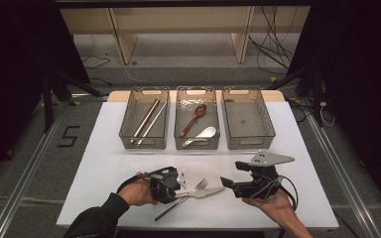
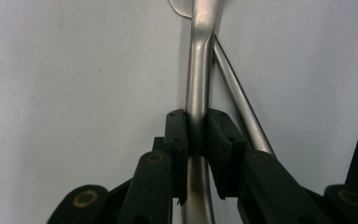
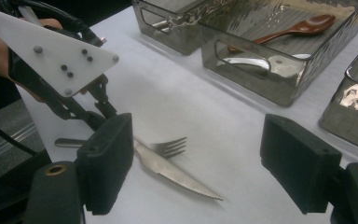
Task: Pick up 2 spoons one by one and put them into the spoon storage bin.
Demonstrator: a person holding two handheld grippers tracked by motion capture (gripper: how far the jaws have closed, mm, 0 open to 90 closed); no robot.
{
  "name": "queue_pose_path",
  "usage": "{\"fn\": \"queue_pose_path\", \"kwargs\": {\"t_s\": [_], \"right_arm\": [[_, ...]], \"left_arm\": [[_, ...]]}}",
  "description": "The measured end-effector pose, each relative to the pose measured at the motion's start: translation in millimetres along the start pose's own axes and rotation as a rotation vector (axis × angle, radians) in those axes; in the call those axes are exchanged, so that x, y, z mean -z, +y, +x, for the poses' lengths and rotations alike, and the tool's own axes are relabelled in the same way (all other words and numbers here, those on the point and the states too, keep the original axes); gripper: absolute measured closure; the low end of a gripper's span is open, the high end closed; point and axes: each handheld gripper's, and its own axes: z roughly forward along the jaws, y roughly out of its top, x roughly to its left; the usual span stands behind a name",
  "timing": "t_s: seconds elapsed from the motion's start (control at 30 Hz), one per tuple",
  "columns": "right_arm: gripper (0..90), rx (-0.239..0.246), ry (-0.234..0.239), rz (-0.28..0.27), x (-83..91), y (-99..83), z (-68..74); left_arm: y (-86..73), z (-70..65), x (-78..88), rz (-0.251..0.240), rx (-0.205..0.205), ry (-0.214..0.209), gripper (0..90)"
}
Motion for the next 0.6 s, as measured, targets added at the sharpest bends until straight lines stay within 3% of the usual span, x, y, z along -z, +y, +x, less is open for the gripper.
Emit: {"fn": "queue_pose_path", "kwargs": {"t_s": [0.6], "right_arm": [[26.6,0.0,-0.001,-0.003,0.8,0.0,-1.0]], "left_arm": [[0.8,0.2,5.6,-0.007,0.034,-0.029,78.3]]}}
